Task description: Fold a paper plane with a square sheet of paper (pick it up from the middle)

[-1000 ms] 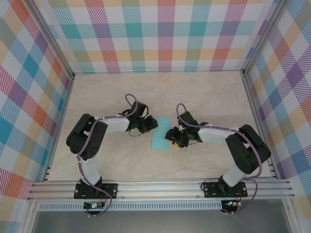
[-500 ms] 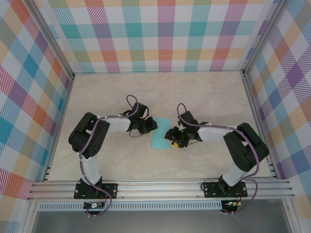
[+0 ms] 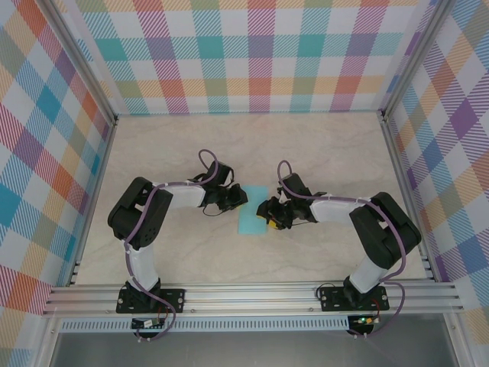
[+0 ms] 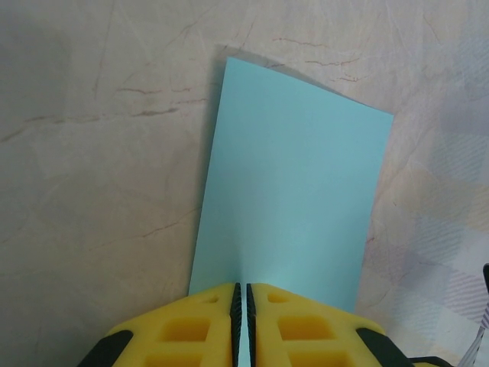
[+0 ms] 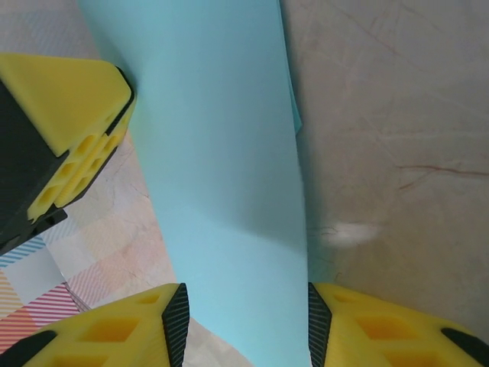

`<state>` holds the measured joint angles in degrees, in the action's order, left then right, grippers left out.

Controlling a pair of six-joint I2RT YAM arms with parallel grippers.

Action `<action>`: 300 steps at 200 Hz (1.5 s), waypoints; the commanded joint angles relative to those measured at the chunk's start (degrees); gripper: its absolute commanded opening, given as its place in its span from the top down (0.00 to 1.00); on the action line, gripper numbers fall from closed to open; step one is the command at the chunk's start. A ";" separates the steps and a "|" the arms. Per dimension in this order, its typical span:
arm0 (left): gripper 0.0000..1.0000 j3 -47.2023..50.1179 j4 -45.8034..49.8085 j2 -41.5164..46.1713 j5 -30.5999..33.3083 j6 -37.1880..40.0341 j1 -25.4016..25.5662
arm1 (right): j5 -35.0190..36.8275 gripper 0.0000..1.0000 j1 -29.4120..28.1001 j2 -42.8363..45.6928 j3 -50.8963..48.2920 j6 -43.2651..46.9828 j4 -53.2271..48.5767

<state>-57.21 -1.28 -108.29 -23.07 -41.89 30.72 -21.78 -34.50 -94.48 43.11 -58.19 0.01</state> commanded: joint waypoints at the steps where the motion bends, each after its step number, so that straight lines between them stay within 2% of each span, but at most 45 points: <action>1: 0.86 0.66 2.58 -0.38 0.79 1.36 0.50 | -1.54 0.54 -0.03 -0.42 -0.01 -0.19 2.87; 38: 0.86 0.68 2.54 0.35 0.32 1.67 0.48 | -2.45 0.56 1.42 -2.55 2.62 1.44 1.14; 94: 0.83 0.20 3.77 3.25 -0.73 3.69 0.54 | -4.63 0.70 3.54 -5.98 6.19 3.66 -0.98; 134: 0.71 2.68 5.24 9.90 -0.28 6.41 0.72 | -5.62 0.81 4.00 -6.45 7.32 3.80 -1.78; 155: 0.64 5.20 6.46 15.50 1.16 8.99 2.02 | -5.99 0.82 4.09 -6.39 7.86 3.57 -2.60; 198: 0.46 9.84 11.91 26.10 10.68 16.22 9.91 | -7.17 0.84 4.22 -6.25 9.09 3.09 -4.31; 224: 0.40 11.39 13.32 29.34 19.04 19.16 17.76 | -7.75 0.85 4.44 -6.08 9.38 2.95 -4.78; 260: 0.38 9.06 15.50 26.71 30.73 22.60 26.75 | -7.71 0.85 4.48 -5.90 9.36 2.88 -5.17; 300: 0.36 2.71 20.92 18.34 40.44 26.31 33.85 | -7.85 0.84 4.53 -6.02 9.34 2.61 -5.06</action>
<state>-50.39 15.16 -85.78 7.73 -19.59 61.32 -28.18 -30.35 -100.05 51.13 -55.64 -4.19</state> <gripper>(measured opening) 0.634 0.161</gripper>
